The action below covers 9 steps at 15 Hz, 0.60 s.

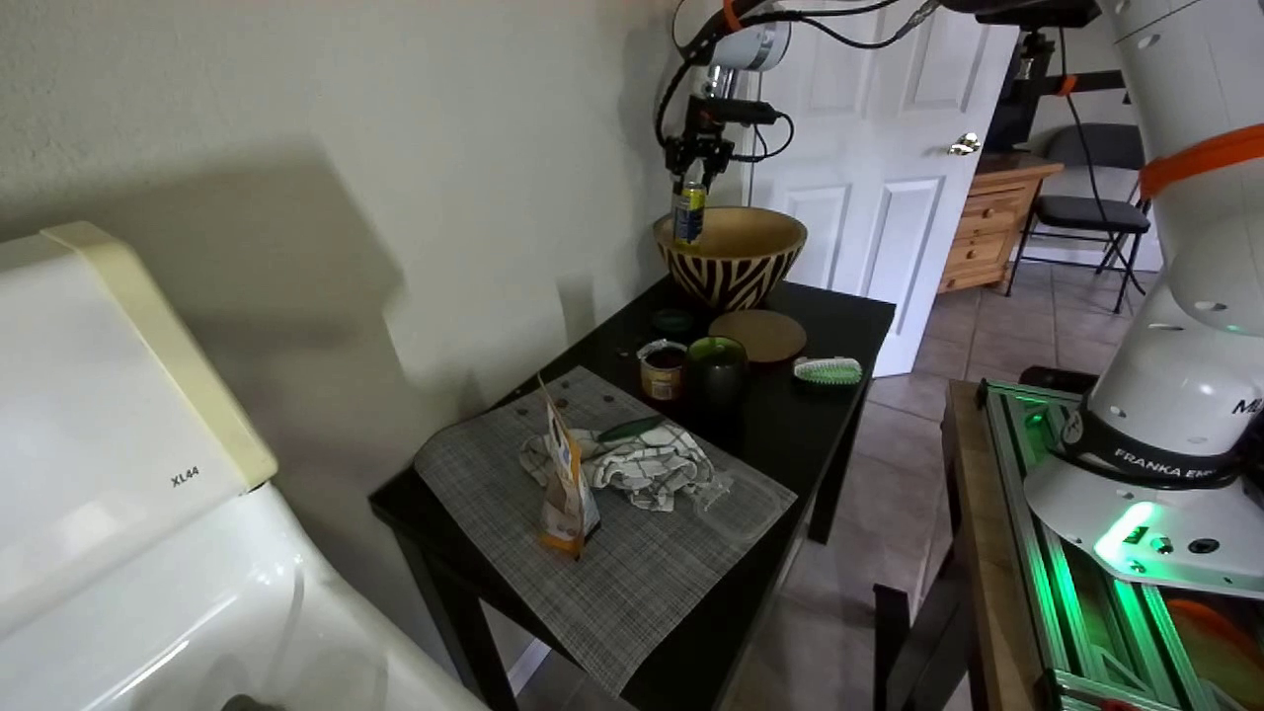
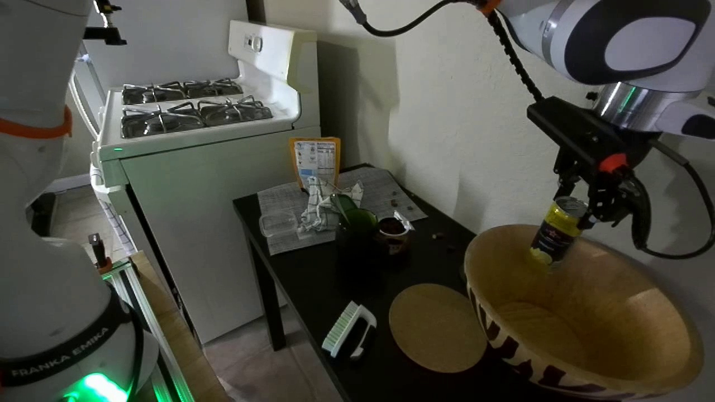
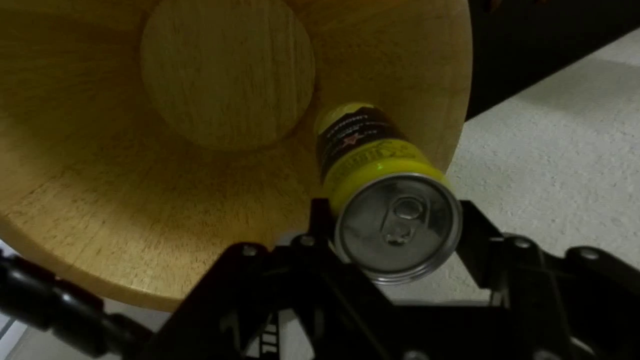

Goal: Move the object to the bowl

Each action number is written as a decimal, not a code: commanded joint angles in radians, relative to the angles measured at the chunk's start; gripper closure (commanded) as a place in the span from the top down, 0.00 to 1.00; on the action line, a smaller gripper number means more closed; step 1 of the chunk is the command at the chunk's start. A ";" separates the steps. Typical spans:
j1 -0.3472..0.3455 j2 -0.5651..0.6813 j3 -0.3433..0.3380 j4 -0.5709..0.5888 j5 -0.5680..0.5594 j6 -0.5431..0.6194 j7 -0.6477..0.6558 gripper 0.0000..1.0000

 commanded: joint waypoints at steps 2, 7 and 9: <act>-0.010 -0.015 -0.013 -0.030 -0.029 0.023 0.069 0.38; -0.006 -0.009 -0.037 -0.082 -0.067 0.036 0.113 0.38; -0.006 -0.012 -0.039 -0.111 -0.070 0.066 0.119 0.38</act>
